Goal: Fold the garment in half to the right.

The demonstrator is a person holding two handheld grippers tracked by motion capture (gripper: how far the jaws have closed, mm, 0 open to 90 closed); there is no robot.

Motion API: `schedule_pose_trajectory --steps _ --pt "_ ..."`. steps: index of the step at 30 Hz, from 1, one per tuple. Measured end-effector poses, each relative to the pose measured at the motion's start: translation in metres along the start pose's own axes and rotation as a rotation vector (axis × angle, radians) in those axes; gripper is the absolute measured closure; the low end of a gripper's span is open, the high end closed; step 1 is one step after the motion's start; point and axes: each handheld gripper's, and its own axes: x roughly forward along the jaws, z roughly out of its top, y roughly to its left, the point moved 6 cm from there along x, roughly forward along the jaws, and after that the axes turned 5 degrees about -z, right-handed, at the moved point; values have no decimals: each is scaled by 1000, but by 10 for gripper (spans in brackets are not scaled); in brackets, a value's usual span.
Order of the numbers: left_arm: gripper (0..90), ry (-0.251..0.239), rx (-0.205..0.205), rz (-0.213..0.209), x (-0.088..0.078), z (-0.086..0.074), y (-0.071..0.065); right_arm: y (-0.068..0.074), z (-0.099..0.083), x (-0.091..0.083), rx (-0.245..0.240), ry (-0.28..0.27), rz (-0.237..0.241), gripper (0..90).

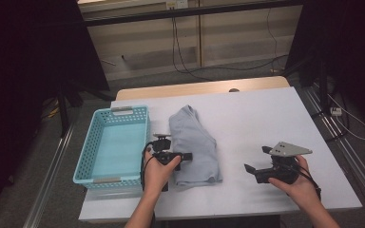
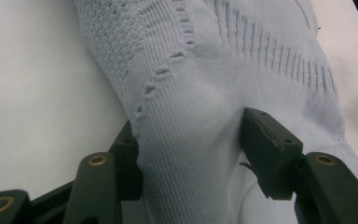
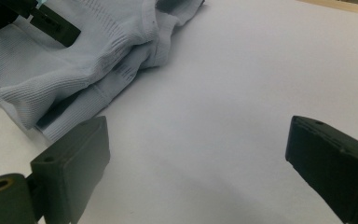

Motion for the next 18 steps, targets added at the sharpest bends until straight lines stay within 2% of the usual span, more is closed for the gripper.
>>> schedule_pose_trajectory --steps 8,11,15,16,18 --pt "509 3 -7 -9 4 1 -4 0 -1 -1 0 0 -3 61" --pt "538 -13 -16 -20 8 2 -7 -1 -1 -2 0 -2 -7 61" --pt "580 -4 -9 -21 10 3 -7 -3 -1 -4 1 -4 -14 61" --pt "587 -14 -27 -24 10 3 -8 -3 -2 -5 2 -4 -15 62" --pt "612 -13 -31 -34 12 3 -8 -3 -3 -5 2 -3 -19 63"
